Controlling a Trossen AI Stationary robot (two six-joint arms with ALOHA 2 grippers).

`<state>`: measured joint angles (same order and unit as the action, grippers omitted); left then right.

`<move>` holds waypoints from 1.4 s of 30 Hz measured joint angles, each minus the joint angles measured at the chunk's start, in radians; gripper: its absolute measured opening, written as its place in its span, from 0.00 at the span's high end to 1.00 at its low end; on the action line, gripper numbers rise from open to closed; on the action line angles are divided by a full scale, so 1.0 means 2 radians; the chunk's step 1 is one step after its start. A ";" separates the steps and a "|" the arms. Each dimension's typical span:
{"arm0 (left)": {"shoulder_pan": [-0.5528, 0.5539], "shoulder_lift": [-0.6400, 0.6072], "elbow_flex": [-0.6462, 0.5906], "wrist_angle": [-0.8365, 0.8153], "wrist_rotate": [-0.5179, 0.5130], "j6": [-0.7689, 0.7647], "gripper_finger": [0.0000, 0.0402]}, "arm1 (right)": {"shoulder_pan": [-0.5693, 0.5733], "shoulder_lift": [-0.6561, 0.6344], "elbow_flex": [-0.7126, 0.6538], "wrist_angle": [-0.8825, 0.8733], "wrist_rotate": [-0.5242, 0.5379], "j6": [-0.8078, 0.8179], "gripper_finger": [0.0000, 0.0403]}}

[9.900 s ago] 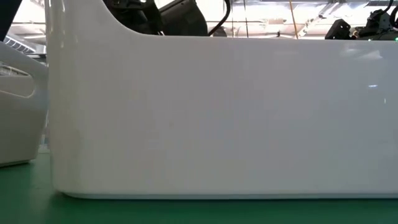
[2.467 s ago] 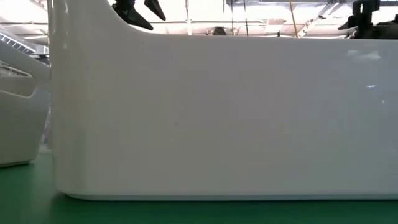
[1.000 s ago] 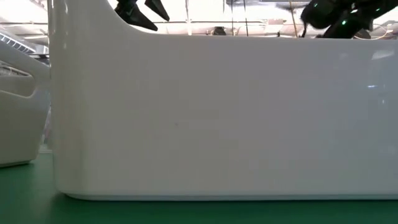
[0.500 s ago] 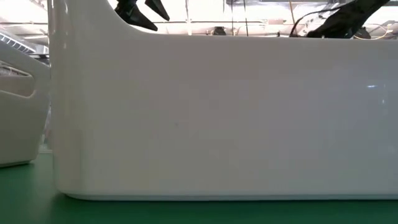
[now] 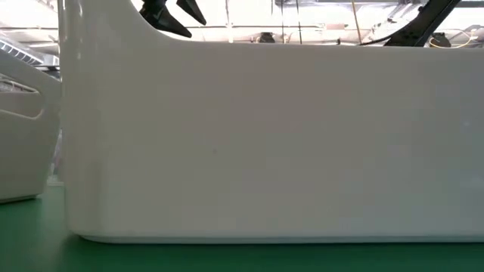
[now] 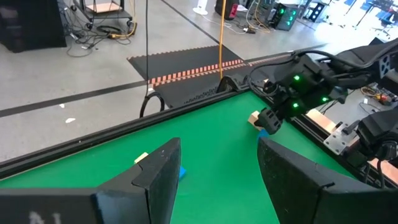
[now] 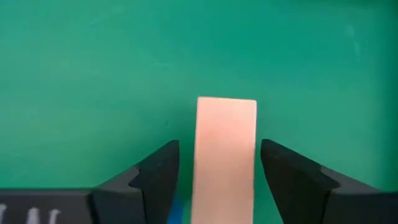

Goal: Sort & place blocks by color
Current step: Put the top light brown block into the transparent bin

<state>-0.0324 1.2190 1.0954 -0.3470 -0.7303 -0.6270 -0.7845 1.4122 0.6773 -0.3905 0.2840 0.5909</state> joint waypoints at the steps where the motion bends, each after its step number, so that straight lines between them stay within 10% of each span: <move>1: -0.001 0.000 0.000 0.000 0.000 0.000 0.47 | 0.000 0.005 0.000 0.000 0.000 -0.001 0.48; 8: -0.001 0.000 0.000 0.000 0.000 -0.002 0.47 | 0.000 0.033 -0.002 0.005 0.001 -0.001 0.71; 20: -0.001 0.003 0.000 0.004 -0.001 -0.005 0.47 | 0.000 -0.080 -0.006 0.022 -0.031 0.008 0.72; 30: 0.000 0.048 0.000 0.123 0.008 0.042 0.47 | 0.081 -0.185 -0.006 0.333 -0.249 -0.051 0.72; 42: 0.004 0.115 0.000 0.324 0.108 0.126 0.47 | 0.234 -0.147 -0.006 0.494 -0.247 -0.113 0.72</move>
<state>-0.0235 1.4491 1.0958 0.3002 -0.5151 -0.3751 -0.3170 1.1174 0.6659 0.5980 -0.2107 0.3654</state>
